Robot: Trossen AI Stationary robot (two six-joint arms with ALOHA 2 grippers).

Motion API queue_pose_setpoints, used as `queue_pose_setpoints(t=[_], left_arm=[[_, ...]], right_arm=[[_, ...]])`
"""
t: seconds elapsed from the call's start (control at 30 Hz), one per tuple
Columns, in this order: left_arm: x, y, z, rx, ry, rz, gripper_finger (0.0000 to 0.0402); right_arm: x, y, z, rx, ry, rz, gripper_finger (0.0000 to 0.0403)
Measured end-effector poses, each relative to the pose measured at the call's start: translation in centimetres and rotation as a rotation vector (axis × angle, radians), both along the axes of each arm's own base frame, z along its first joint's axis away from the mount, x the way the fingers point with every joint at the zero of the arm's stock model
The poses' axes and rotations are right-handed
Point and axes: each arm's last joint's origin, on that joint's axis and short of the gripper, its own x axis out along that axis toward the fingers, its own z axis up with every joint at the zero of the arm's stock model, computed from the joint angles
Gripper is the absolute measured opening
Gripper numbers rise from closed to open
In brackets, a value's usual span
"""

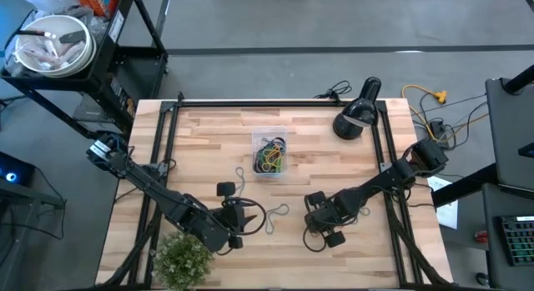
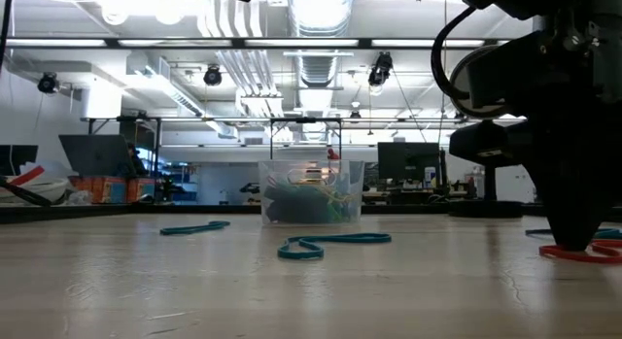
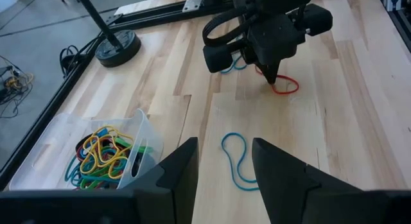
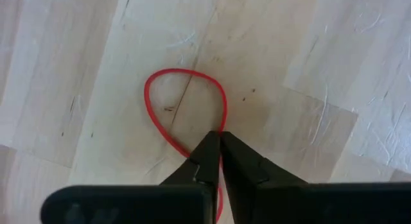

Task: Pick and place rubber bands into bin
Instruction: Put the red rubber band into the transparent bin

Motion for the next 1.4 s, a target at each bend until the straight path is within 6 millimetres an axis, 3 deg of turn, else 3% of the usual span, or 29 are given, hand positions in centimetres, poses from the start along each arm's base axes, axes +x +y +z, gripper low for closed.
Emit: queue_pose_setpoints(t=[0.17,0.47,0.63,1.0,1.4], left_arm=[[-0.1,-0.1,0.0,0.0,0.0,-0.004,0.0132],[-0.1,-0.2,0.0,0.0,0.0,-0.006,0.0132],[-0.1,-0.2,0.0,0.0,0.0,-0.006,0.0132],[-0.1,-0.2,0.0,0.0,0.0,-0.006,0.0132],[-0.2,-0.2,0.0,0.001,0.001,-0.009,0.0132]], right_arm=[[0.1,0.1,0.4,0.002,-0.008,0.01,0.0008],[1.0,1.0,3.7,-0.041,-0.161,0.085,0.0008],[1.4,1.2,4.4,-0.061,-0.19,0.105,0.0008],[2.1,1.1,6.0,-0.262,-0.287,0.112,0.0008],[3.2,1.1,9.2,-0.433,-0.361,0.11,0.0008]])
